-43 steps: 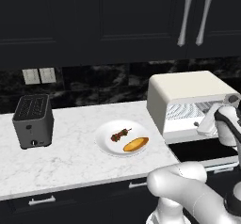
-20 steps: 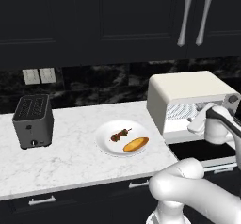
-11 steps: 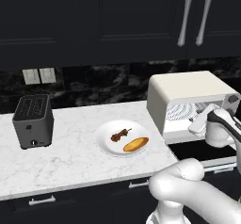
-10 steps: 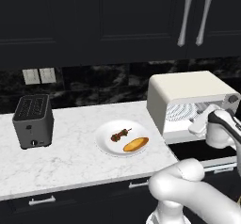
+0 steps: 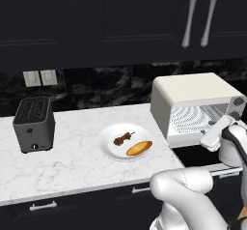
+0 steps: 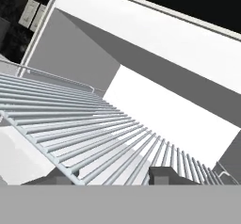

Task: Pick up the kebab skewer and baguette bread, and place them inside the toaster oven. Close the toaster oven door and start by setting the timer.

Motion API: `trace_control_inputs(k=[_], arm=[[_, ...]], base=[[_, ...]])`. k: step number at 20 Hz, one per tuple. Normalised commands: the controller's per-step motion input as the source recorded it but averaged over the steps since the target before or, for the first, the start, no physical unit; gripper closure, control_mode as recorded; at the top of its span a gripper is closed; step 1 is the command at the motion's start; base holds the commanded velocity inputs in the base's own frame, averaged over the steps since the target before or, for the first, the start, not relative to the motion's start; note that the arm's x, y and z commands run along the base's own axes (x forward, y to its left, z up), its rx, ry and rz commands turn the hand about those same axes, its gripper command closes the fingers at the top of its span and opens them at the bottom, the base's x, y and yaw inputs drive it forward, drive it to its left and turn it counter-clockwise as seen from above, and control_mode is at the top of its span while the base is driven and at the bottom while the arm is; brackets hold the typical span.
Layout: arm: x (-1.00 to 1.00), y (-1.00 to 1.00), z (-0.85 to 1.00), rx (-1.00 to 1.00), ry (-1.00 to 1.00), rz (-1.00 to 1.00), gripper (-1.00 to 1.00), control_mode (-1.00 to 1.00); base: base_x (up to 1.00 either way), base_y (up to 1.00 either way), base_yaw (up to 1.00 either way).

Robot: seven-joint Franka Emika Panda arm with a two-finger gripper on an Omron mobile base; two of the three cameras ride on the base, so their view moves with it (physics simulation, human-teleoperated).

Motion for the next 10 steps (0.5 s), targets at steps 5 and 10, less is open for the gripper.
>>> trace_control_inputs(k=[5,10], arm=[[-0.66,-0.2,0.0,0.03,0.0,0.0,1.0,-1.0],[-0.54,-0.15,0.02,0.02,0.0,0.0,1.0,-1.0]], base=[[0.0,0.0,0.0],[0.0,0.0,0.0]])
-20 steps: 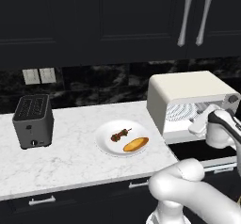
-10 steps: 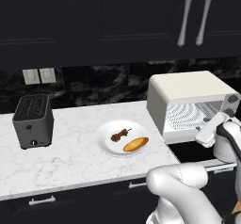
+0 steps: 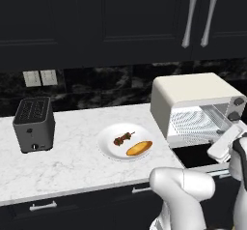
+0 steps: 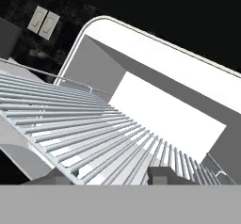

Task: Pick up the kebab skewer and baguette bread, and place them inside the toaster oven. Close the toaster oven door and start by setting the timer.

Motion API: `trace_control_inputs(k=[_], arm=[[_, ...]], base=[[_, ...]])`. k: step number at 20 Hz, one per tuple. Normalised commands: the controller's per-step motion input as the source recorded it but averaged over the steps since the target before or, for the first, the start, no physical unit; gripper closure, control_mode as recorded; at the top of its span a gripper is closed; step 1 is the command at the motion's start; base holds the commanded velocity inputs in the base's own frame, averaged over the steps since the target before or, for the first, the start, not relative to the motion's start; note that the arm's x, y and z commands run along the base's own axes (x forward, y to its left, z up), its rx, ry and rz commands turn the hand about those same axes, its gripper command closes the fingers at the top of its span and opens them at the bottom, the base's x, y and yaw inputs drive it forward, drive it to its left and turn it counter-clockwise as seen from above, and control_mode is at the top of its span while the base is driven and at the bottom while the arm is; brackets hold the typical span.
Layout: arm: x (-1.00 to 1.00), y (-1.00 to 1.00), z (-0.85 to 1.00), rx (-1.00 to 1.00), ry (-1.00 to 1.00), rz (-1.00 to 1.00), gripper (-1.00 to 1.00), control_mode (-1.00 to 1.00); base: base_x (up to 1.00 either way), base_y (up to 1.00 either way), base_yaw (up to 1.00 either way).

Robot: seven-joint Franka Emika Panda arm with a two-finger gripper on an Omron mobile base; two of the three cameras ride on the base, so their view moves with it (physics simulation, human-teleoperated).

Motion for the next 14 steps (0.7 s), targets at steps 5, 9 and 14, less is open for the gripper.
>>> trace_control_inputs(k=[5,9,14], arm=[[-0.58,-0.12,0.06,0.01,0.0,0.0,1.0,-1.0],[-0.68,-0.06,0.05,0.01,0.0,0.0,1.0,-1.0],[-0.51,-0.01,0.11,0.0,0.0,0.0,1.0,-1.0]], base=[[0.0,0.0,0.0],[0.0,0.0,0.0],[0.0,0.0,0.0]])
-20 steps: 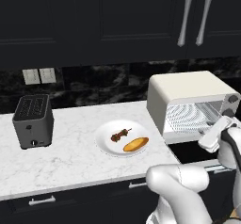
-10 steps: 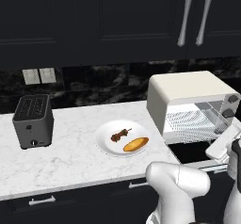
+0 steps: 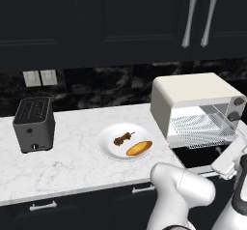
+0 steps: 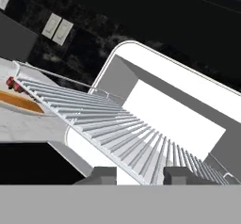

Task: Pick up the kebab skewer and baguette bread, and place them inside the toaster oven. Close the toaster oven door and start by setting the timer.

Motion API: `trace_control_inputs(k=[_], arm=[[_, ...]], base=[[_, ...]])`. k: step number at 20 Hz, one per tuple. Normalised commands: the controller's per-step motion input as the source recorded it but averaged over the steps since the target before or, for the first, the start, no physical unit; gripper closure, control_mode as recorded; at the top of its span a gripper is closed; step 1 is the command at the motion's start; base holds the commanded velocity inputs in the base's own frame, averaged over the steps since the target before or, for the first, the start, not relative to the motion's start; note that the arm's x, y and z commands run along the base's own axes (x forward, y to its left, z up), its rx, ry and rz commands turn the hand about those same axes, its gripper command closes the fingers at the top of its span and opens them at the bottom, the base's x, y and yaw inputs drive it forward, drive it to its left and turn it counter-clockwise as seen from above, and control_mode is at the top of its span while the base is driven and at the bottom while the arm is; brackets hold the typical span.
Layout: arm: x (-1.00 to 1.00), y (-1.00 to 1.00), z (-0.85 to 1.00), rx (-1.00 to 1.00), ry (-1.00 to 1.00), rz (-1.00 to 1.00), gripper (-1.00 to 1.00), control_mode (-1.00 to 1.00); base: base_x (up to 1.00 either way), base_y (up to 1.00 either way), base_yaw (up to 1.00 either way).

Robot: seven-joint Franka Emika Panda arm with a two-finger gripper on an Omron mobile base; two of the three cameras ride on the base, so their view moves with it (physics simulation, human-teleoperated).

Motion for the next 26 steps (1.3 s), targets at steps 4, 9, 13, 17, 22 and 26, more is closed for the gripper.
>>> trace_control_inputs(k=[4,9,13,17,22,26], arm=[[-0.62,-0.25,0.62,0.0,0.0,0.0,1.0,-1.0],[-0.7,0.0,0.99,0.02,0.07,0.0,1.0,-1.0],[-0.01,0.65,0.97,0.01,0.35,0.0,1.0,-1.0],[0.14,0.66,0.92,0.08,0.51,0.0,1.0,-1.0],[0.06,0.92,0.42,0.1,0.42,-0.04,1.0,-1.0],[0.0,0.98,0.11,0.09,0.55,-0.26,1.0,-1.0]], base=[[0.0,0.0,0.0],[0.0,0.0,0.0],[0.0,0.0,0.0],[0.0,0.0,0.0],[0.0,0.0,0.0],[0.0,0.0,0.0]])
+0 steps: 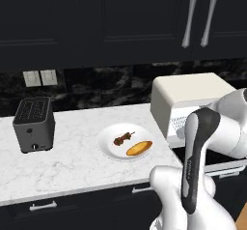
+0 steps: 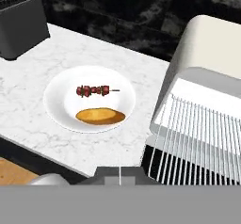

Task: Pick up the kebab skewer and baguette bread, and place them inside the toaster oven. Close the toaster oven door and start by setting the timer.

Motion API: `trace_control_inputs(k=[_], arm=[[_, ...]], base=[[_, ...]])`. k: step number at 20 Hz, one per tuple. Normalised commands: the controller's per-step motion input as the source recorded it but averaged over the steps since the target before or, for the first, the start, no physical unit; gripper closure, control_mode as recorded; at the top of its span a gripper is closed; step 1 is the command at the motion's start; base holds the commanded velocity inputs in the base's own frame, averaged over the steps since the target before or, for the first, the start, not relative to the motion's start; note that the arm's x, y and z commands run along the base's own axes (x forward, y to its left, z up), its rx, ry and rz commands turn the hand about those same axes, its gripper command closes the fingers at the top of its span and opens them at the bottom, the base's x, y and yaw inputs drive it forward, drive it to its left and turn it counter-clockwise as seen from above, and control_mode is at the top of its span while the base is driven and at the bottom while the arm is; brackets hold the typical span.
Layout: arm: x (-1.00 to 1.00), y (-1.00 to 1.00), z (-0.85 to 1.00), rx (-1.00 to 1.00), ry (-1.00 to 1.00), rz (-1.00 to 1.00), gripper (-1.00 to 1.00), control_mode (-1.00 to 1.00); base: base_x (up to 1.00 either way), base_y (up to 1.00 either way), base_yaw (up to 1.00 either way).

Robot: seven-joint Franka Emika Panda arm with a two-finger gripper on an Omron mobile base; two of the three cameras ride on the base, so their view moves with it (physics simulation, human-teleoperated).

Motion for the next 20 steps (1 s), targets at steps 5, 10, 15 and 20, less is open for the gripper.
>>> trace_control_inputs(k=[5,10,15,20], arm=[[0.01,0.88,0.01,0.12,0.42,-0.18,-1.0,-1.0],[0.55,0.41,-0.27,0.07,0.29,-0.18,-1.0,-1.0],[0.65,0.25,-0.6,0.08,0.02,-0.12,-1.0,-1.0],[0.54,0.54,-0.78,0.06,0.0,-0.22,-1.0,-1.0]], base=[[0.0,0.0,0.0],[0.0,0.0,0.0],[0.0,0.0,0.0],[0.0,0.0,0.0]])
